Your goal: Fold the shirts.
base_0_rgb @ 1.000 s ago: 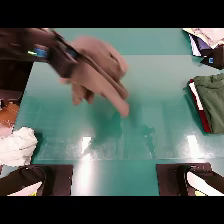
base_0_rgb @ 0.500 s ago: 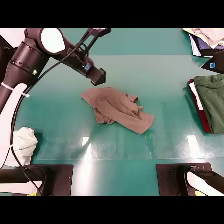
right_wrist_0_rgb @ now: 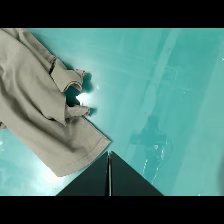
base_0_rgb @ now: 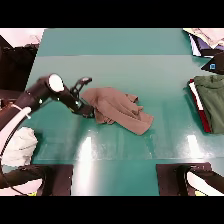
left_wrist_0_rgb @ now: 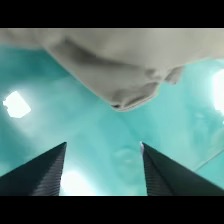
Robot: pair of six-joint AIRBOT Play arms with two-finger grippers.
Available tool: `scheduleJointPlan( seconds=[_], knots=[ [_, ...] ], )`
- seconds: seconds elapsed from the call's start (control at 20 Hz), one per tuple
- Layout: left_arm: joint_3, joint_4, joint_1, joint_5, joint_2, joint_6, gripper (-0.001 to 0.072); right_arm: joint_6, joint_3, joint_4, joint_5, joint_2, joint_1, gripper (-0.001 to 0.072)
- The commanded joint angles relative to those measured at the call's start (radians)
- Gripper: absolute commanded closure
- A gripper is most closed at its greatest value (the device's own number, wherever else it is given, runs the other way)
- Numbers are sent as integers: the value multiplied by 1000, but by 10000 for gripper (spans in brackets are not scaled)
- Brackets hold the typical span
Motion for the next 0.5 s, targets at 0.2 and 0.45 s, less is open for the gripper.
scheduleJointPlan(
  seconds=[0.2, 0.45],
  knots=[
    [-231, -335, 5, 306, 10, 107, 154, 1, 1, 0, 0, 0, 1, 690],
    [-231, -425, 4, 320, -56, 107, 156, 2, 1, 0, 14, 0, 1, 690]
  ],
)
